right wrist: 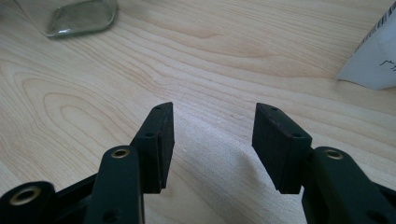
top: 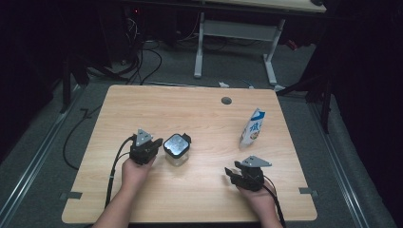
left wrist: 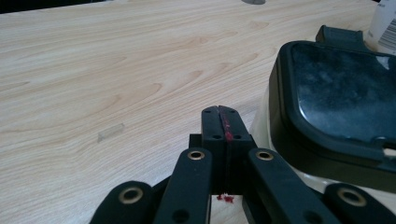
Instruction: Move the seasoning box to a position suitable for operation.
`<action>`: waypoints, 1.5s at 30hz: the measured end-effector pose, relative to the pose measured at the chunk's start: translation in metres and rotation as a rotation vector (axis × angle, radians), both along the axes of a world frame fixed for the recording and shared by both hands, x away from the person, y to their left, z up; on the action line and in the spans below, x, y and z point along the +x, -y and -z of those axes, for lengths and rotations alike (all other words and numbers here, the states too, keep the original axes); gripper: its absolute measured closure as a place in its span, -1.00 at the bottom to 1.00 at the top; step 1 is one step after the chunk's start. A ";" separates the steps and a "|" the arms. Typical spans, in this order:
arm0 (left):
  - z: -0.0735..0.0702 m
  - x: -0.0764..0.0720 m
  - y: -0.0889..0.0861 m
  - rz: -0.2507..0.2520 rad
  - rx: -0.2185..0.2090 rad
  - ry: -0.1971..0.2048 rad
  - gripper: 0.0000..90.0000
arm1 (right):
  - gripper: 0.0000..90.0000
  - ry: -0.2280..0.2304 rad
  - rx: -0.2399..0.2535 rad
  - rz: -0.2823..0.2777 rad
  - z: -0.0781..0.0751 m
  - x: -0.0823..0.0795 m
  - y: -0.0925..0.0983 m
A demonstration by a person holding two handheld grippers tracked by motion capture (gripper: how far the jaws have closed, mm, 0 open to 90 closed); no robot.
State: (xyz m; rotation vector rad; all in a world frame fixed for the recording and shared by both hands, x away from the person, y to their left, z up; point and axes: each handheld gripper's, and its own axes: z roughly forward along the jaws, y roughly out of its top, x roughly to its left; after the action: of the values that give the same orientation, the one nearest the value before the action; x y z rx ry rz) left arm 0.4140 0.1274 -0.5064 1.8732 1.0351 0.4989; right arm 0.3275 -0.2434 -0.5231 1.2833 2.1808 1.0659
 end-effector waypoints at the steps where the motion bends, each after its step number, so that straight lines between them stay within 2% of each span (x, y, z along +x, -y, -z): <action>1: 0.000 0.000 0.001 0.002 -0.002 -0.001 1.00 | 0.09 0.001 0.003 0.001 0.000 0.000 0.001; 4: 0.003 0.000 0.003 0.011 0.004 -0.005 1.00 | 0.09 -0.003 0.022 0.005 -0.002 0.001 0.003; 14: 0.002 -0.005 0.007 0.040 0.011 -0.001 1.00 | 0.08 0.018 0.019 0.006 -0.002 -0.001 0.003; 21: 0.001 -0.019 0.011 0.060 -0.013 0.012 1.00 | 0.01 0.025 0.013 0.019 -0.002 -0.001 0.003; 32: 0.005 -0.036 0.018 0.078 -0.009 0.022 1.00 | -0.01 0.036 0.005 0.022 -0.003 0.000 0.005; 39: 0.006 -0.052 0.024 0.112 -0.012 0.038 1.00 | -0.04 0.035 -0.004 0.027 0.000 0.000 0.004; 45: 0.004 -0.060 0.029 0.149 -0.004 0.047 1.00 | -0.04 0.038 -0.010 0.034 0.002 0.000 0.003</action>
State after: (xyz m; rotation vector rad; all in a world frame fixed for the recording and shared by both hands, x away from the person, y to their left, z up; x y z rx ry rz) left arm 0.3543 0.0984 -0.5101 1.9090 0.8578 0.4515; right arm 0.3272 -0.2469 -0.5247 1.2814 2.1258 1.0566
